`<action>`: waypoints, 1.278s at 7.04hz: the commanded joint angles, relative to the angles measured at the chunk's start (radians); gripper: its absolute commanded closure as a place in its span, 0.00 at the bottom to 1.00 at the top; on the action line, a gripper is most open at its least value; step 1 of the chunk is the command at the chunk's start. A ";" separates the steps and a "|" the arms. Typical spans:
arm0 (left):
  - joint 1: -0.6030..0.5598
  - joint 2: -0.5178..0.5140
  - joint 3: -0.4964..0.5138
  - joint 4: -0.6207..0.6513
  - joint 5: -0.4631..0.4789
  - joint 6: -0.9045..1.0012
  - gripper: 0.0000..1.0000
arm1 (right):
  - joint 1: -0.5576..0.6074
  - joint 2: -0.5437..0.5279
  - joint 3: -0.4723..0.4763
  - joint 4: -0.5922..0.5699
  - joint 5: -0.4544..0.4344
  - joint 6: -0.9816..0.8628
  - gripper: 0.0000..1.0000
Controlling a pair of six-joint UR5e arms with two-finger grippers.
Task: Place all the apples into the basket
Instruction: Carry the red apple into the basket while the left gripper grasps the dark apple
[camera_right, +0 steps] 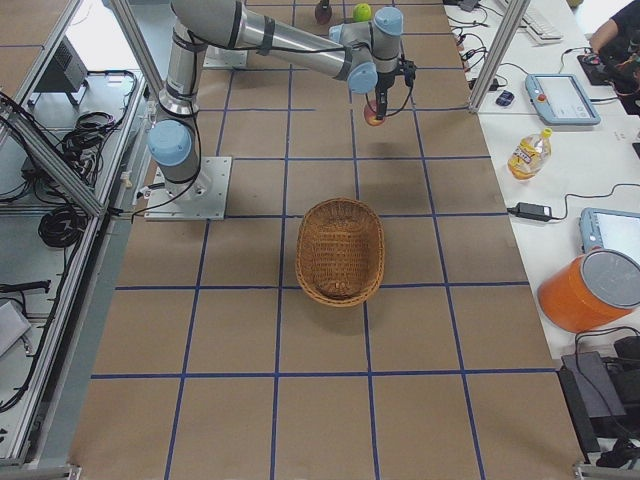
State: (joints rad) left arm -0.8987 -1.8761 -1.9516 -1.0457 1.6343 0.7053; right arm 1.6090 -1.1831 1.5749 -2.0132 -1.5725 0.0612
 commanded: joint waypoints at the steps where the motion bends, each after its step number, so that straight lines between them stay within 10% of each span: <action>1: 0.017 -0.021 -0.035 0.077 -0.002 0.003 0.00 | -0.255 -0.094 0.026 0.112 -0.023 -0.362 0.76; 4: 0.004 0.023 -0.020 0.026 -0.054 -0.007 0.65 | -0.611 -0.142 0.150 0.050 -0.040 -0.838 0.76; 5: -0.008 0.050 0.006 -0.037 -0.057 -0.018 0.71 | -0.703 -0.133 0.169 0.019 -0.015 -0.941 0.74; 6: -0.064 0.075 0.054 -0.133 -0.097 -0.083 0.71 | -0.777 -0.109 0.171 -0.031 0.067 -1.027 0.50; 8: -0.325 0.077 0.115 -0.151 -0.183 -0.341 0.71 | -0.879 -0.047 0.165 -0.117 0.121 -1.173 0.48; 9: -0.473 0.057 0.156 -0.133 -0.180 -0.532 0.71 | -0.879 -0.047 0.171 -0.118 0.121 -1.176 0.16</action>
State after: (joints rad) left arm -1.1991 -1.8053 -1.8405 -1.1867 1.4691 0.3868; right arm 0.7498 -1.2435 1.7410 -2.1110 -1.4639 -1.0809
